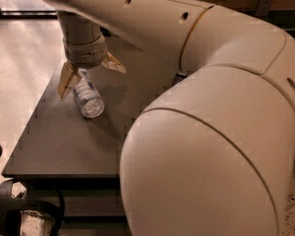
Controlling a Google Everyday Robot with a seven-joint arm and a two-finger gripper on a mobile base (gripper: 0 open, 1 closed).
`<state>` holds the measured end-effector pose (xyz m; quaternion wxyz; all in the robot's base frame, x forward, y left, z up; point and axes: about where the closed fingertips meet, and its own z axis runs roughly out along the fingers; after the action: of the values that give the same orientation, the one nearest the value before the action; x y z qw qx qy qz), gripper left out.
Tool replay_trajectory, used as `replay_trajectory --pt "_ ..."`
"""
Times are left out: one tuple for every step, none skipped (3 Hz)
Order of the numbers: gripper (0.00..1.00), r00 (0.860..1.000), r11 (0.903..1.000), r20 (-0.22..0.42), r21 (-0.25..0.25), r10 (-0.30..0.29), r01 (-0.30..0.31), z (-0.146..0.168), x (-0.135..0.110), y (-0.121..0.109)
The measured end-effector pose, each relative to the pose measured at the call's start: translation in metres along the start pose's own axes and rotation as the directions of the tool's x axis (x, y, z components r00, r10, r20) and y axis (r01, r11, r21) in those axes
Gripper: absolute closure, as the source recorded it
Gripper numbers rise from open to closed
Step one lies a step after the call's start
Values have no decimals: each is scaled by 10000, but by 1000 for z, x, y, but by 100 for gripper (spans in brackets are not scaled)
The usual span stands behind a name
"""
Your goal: Place blue plastic bottle upright
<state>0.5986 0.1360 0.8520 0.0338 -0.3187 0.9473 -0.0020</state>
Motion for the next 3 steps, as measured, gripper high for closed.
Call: replay_trajectory --pt "0 9989 9980 101 -448 451 -446 3 -15 -1" --pt "0 9972 9955 87 -590 747 -740 3 -25 2" --pt "0 9956 9946 9 -452 934 -933 9 -30 8"
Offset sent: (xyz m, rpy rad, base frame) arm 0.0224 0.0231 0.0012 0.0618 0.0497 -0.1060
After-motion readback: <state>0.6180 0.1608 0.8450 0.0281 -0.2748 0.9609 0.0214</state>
